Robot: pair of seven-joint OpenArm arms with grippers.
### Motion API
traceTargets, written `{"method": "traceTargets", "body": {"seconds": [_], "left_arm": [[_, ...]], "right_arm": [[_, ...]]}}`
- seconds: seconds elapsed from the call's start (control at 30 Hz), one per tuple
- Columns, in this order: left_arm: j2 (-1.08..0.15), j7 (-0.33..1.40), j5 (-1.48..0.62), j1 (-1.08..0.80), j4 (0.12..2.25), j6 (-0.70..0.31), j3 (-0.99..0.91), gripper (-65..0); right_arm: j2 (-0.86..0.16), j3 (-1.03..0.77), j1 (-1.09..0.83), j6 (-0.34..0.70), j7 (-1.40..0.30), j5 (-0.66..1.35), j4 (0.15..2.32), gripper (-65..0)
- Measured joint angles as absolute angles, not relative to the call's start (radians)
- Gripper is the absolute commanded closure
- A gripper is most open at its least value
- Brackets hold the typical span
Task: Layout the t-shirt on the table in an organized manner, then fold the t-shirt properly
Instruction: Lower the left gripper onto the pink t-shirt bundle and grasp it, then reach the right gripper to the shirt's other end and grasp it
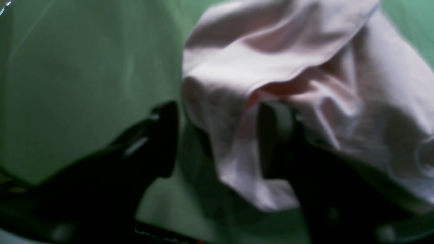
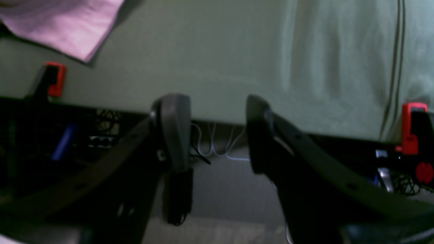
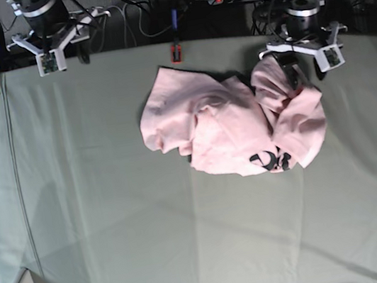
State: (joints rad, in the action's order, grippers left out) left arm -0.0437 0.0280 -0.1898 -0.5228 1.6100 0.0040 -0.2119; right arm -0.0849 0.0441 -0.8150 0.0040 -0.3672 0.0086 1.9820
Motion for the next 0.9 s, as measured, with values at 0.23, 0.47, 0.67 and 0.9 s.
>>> {"method": "traceTargets", "body": {"seconds": [0.23,0.47,0.67,0.9], "left_arm": [[-0.038,0.033,-0.191,-0.498,1.61,0.005,-0.208,0.0],[-0.035,0.053,-0.192,-0.519,1.655,0.011,-0.213,-0.2],[-0.005,0.057,-0.255,-0.571,1.863,0.017,-0.325,-0.2],[-0.003,0.196,-0.414,-0.567,1.985,0.005,-0.464,-0.2]], "right_arm": [[-0.085,0.042,-0.815,0.004,-0.37,0.009,1.98,-27.3],[-0.085,0.042,-0.806,0.004,-0.371,0.009,1.978,-27.7],[-0.084,0.043,-0.749,0.004,-0.419,0.009,1.966,-27.7],[-0.085,0.14,-0.625,0.004,-0.559,0.008,1.965,-27.3]]}}
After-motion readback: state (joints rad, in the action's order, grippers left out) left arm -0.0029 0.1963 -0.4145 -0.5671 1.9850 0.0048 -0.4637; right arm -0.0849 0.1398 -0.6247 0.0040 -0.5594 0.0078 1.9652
